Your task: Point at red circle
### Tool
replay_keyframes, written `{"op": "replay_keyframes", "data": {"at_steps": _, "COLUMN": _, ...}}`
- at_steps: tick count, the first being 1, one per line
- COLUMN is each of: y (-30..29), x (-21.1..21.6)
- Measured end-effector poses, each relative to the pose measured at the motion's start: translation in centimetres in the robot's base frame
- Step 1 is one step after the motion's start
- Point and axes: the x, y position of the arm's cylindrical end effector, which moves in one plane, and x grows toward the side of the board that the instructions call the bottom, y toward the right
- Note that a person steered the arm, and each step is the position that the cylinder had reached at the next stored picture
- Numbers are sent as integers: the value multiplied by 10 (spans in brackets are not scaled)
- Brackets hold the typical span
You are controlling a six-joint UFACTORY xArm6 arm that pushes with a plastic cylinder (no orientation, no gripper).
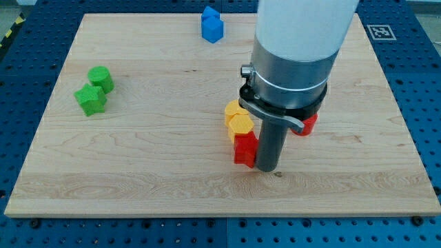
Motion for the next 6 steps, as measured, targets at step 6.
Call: {"op": "replay_keyframes", "data": {"at_steps": 6, "y": 93, "x": -6}}
